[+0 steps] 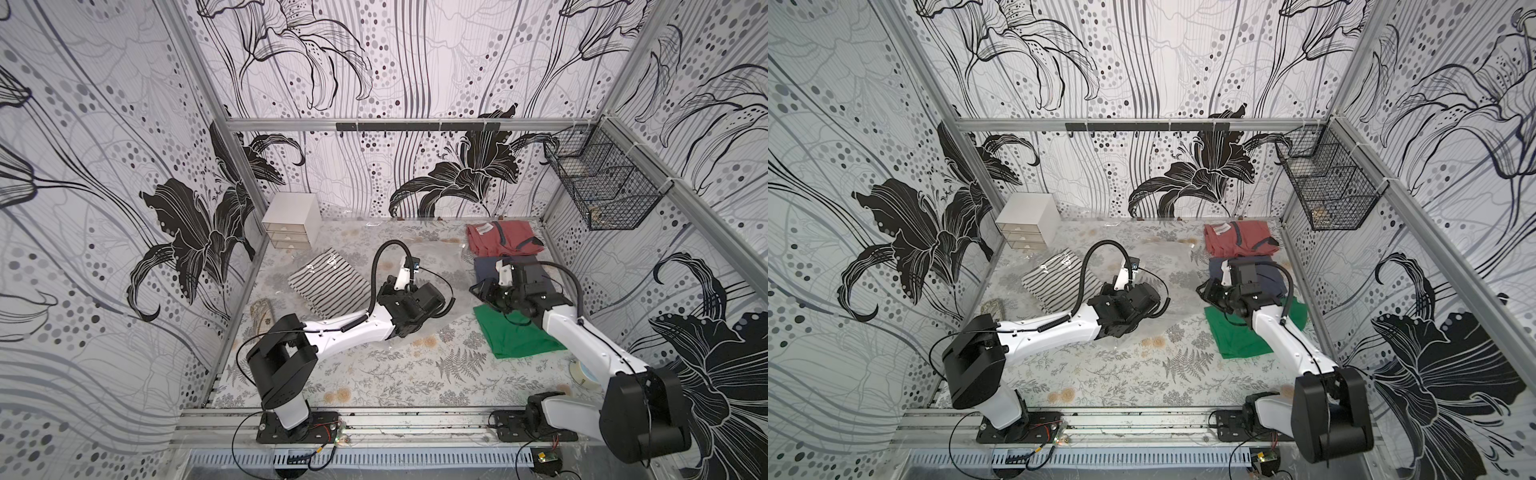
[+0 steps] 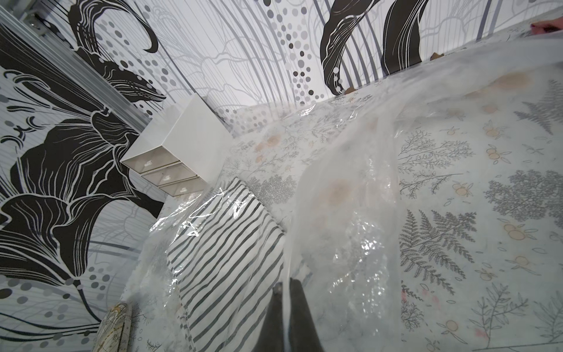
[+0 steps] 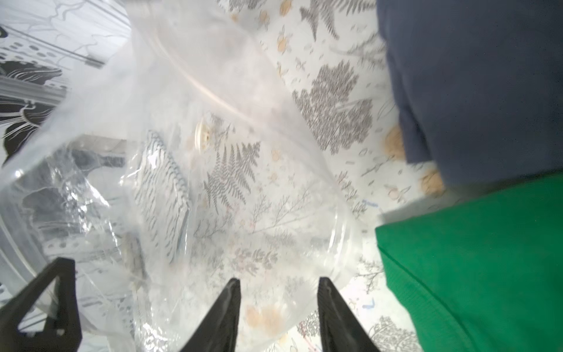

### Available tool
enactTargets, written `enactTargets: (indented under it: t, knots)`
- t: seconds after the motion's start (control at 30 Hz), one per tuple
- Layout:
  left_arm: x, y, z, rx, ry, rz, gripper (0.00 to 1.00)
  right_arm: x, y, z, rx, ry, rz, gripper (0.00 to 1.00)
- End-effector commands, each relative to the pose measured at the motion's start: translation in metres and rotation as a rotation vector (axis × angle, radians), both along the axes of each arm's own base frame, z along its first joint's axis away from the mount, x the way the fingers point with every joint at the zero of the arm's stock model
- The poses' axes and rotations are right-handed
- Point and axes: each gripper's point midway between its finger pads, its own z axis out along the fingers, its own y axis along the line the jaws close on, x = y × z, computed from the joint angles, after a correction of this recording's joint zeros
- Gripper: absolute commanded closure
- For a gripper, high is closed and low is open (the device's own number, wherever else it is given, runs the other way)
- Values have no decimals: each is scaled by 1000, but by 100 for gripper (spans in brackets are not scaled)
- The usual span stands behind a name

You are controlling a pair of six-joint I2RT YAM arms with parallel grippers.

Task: Take the tank top out of the vacuum bag
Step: Take out the tank top from the vacuum bag.

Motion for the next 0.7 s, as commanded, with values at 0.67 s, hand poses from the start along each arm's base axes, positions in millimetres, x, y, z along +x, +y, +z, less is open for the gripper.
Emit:
enactTargets:
  t: [0.67]
  knots:
    - [-18,-81,42,-112,-153,-158,100,91,166,-22,493,-167,122,49]
